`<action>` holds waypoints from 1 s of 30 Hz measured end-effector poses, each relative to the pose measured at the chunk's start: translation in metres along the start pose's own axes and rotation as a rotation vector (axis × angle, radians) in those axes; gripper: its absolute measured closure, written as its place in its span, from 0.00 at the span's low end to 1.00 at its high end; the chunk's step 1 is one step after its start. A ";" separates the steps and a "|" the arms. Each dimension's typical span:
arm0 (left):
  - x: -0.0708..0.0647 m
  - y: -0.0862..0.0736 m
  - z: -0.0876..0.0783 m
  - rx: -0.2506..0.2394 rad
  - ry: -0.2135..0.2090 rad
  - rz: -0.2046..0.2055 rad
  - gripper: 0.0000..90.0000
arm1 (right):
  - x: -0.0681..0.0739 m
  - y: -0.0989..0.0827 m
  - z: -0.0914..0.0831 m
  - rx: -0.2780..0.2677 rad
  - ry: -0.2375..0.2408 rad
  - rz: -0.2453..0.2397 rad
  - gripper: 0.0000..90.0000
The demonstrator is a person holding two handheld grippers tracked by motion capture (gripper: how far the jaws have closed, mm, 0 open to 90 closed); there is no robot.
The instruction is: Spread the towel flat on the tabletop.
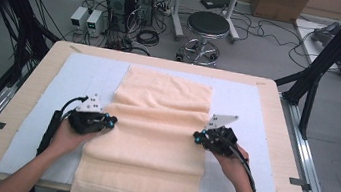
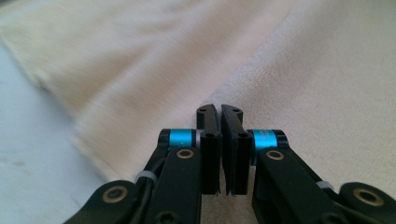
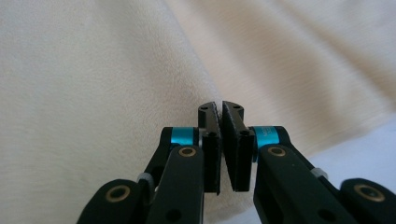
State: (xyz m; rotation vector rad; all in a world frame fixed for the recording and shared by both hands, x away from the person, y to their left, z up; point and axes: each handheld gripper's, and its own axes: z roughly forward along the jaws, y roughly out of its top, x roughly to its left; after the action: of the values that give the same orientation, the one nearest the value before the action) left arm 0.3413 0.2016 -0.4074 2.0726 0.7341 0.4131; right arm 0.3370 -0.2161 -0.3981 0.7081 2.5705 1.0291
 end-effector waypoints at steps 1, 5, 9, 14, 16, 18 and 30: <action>0.006 0.003 0.005 0.001 0.020 -0.018 0.95 | -0.009 0.004 0.002 -0.010 -0.015 0.016 0.95; 0.018 0.006 0.023 0.055 0.109 -0.048 0.86 | -0.030 0.010 0.021 0.004 -0.065 0.063 0.87; 0.025 0.001 0.011 0.031 0.080 -0.082 0.78 | -0.030 0.007 0.020 0.008 -0.042 0.073 0.78; 0.013 -0.006 -0.010 0.020 0.024 -0.033 0.72 | -0.012 0.002 -0.002 -0.044 -0.018 0.041 0.71; 0.007 -0.008 -0.016 0.038 0.001 -0.007 0.68 | -0.002 -0.002 -0.008 -0.046 -0.024 0.017 0.69; -0.001 -0.013 -0.023 0.026 -0.024 0.027 0.65 | 0.008 -0.008 -0.013 -0.063 -0.009 0.011 0.68; -0.017 -0.046 -0.011 0.136 -0.170 0.092 0.67 | 0.035 -0.037 0.012 0.035 0.112 -0.031 0.70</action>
State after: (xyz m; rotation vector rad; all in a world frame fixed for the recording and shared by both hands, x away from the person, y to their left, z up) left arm 0.3065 0.2179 -0.4392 2.2432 0.5814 0.2396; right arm 0.3007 -0.2138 -0.4351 0.6339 2.6924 1.0448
